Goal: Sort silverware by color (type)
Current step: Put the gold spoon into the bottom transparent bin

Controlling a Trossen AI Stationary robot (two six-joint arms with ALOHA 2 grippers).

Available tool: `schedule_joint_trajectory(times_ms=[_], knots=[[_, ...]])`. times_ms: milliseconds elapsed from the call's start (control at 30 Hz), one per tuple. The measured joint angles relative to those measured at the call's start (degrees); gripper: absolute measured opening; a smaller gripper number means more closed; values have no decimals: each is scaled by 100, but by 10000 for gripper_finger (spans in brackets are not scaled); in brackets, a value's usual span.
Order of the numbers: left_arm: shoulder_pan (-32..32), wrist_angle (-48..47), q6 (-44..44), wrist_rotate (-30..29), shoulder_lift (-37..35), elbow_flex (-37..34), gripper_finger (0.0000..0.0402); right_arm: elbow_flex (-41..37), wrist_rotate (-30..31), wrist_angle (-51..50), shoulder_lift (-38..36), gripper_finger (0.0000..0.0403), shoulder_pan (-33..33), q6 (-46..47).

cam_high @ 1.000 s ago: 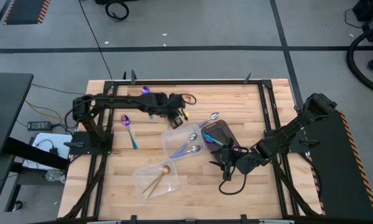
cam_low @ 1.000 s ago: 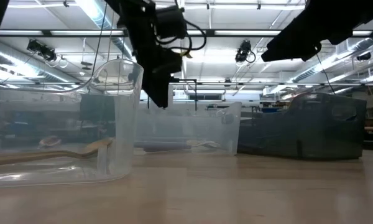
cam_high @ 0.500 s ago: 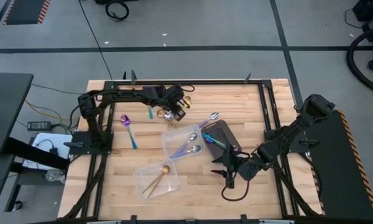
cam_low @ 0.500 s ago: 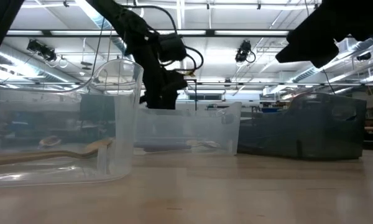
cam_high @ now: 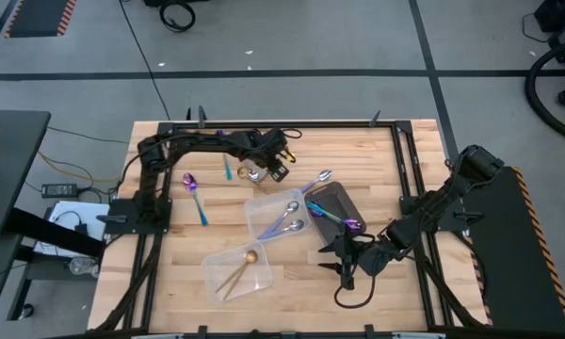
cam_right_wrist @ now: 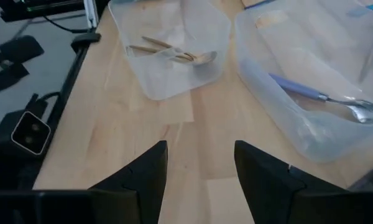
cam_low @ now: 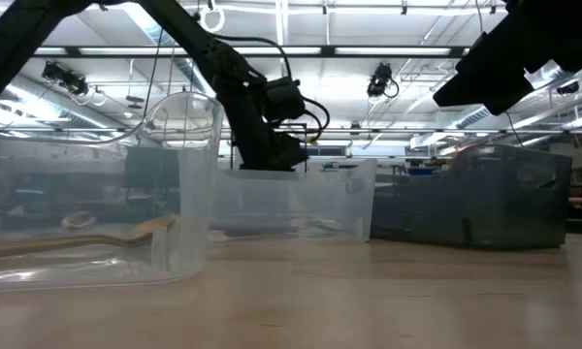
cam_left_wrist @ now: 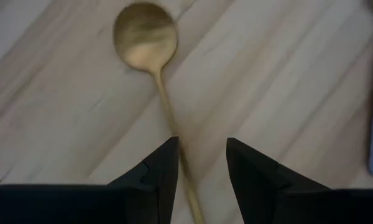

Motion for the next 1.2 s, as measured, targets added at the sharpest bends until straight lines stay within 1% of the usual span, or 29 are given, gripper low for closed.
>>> schedule_joint_trajectory(times_ms=[300,600,867,1033,1100,1200], knots=[[185,-270,1,50,493,474,141,7,-81,62,35,196,-2,-21],[304,-406,-11,160,498,486,141,4,-100,90,35,196,-2,-38],[260,-1275,27,217,479,503,141,4,-100,102,35,196,-2,-36],[252,-1478,92,378,470,505,141,4,-98,104,35,196,-2,-36],[252,-1565,145,379,470,507,137,4,-98,102,35,196,-2,-36],[254,-1608,151,375,470,505,112,4,-98,104,35,196,-2,-37]])
